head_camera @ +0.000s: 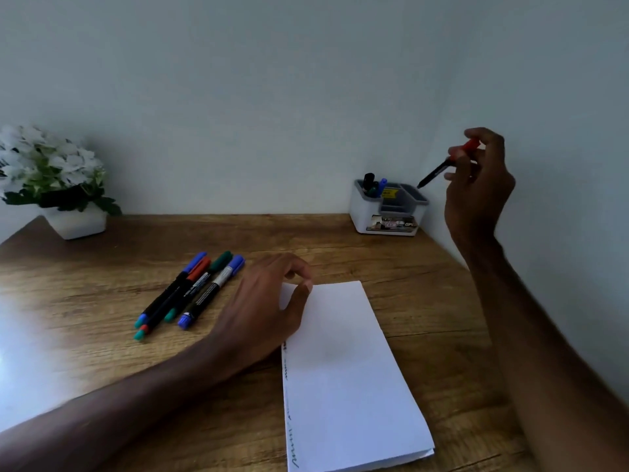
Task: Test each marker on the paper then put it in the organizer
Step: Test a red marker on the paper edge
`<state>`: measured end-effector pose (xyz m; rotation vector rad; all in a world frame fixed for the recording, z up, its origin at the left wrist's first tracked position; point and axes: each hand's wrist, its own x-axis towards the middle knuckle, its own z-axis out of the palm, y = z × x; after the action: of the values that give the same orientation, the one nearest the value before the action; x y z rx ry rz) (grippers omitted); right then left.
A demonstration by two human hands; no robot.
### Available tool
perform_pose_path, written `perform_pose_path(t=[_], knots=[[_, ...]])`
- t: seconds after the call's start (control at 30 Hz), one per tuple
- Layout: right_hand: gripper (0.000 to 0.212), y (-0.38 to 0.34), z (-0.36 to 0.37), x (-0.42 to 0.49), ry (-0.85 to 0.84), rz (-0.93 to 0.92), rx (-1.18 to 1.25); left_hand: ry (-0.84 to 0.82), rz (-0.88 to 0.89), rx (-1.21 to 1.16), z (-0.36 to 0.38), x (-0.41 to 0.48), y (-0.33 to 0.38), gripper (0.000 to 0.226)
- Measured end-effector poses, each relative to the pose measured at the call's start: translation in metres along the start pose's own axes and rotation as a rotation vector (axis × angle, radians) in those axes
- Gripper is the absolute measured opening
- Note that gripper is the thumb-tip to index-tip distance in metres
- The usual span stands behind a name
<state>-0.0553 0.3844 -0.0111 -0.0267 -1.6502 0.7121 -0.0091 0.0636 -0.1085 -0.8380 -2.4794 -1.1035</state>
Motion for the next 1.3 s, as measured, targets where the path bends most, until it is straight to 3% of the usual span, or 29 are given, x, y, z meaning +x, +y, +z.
perform_pose_path(t=[0.67,0.93,1.03,1.3], knots=[[0.028,0.06,0.025,-0.026,-0.291,0.016,-0.236,-0.041,-0.01,0.024,-0.001,0.001,0.001,0.028],[0.03,0.042,0.018,-0.026,-0.216,0.008,-0.244,-0.042,-0.015,0.013,-0.002,0.002,0.0,0.028],[0.041,0.024,0.01,-0.027,-0.179,-0.042,-0.206,-0.033,-0.007,0.0,-0.001,0.001,0.0,0.027],[0.032,-0.031,0.018,-0.047,-0.272,-0.201,-0.094,0.031,0.047,0.01,-0.004,-0.003,0.002,0.014]])
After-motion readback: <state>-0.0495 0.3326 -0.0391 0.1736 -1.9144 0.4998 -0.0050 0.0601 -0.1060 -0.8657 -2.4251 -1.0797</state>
